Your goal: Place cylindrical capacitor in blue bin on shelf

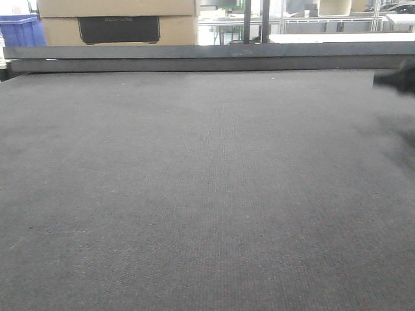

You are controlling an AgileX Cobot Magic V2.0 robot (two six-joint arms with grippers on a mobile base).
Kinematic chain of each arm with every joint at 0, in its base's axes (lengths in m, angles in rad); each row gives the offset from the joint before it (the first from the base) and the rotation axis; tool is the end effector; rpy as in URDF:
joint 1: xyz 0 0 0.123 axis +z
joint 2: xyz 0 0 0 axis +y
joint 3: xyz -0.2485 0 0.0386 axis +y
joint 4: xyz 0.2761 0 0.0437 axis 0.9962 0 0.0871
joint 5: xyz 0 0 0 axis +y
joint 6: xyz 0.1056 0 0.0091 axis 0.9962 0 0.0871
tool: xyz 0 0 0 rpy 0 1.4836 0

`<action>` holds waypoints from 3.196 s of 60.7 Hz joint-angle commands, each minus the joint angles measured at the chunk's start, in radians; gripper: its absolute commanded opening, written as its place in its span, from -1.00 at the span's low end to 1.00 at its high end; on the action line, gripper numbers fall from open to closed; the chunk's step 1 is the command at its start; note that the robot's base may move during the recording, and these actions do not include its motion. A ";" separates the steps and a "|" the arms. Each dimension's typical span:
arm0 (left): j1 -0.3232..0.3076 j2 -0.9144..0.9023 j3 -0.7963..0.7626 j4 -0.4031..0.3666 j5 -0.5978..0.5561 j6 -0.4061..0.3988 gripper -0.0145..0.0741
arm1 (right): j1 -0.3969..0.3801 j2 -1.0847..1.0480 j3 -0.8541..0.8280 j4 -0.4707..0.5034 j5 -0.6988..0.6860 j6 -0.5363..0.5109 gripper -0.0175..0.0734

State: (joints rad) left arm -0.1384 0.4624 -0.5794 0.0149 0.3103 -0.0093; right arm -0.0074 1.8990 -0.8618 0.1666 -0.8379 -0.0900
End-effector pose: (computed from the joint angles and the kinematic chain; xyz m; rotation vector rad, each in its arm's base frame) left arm 0.1678 -0.0229 0.3327 0.1167 1.6737 -0.0968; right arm 0.3990 -0.0160 0.1177 0.1175 1.6857 -0.0934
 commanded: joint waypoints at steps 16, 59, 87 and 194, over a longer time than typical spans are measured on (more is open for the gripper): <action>-0.007 0.243 0.246 0.001 -0.451 -0.003 0.45 | -0.004 -0.515 0.018 0.004 0.343 -0.001 -0.77; 0.121 1.198 0.034 -0.143 -1.107 -0.003 0.66 | -0.004 -0.828 0.018 -0.066 0.586 -0.001 -0.77; 0.170 1.437 -0.191 -0.197 -1.100 0.009 0.66 | -0.004 -0.827 0.018 -0.066 0.592 -0.001 -0.77; -0.120 0.603 -0.365 0.011 0.079 0.009 -0.92 | 0.080 -0.861 0.014 -0.109 1.168 -0.001 -0.77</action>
State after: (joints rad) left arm -0.2396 1.1266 -0.9406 0.0443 0.2916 0.0000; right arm 0.0579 1.0723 -0.8448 0.0709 0.3106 -0.0900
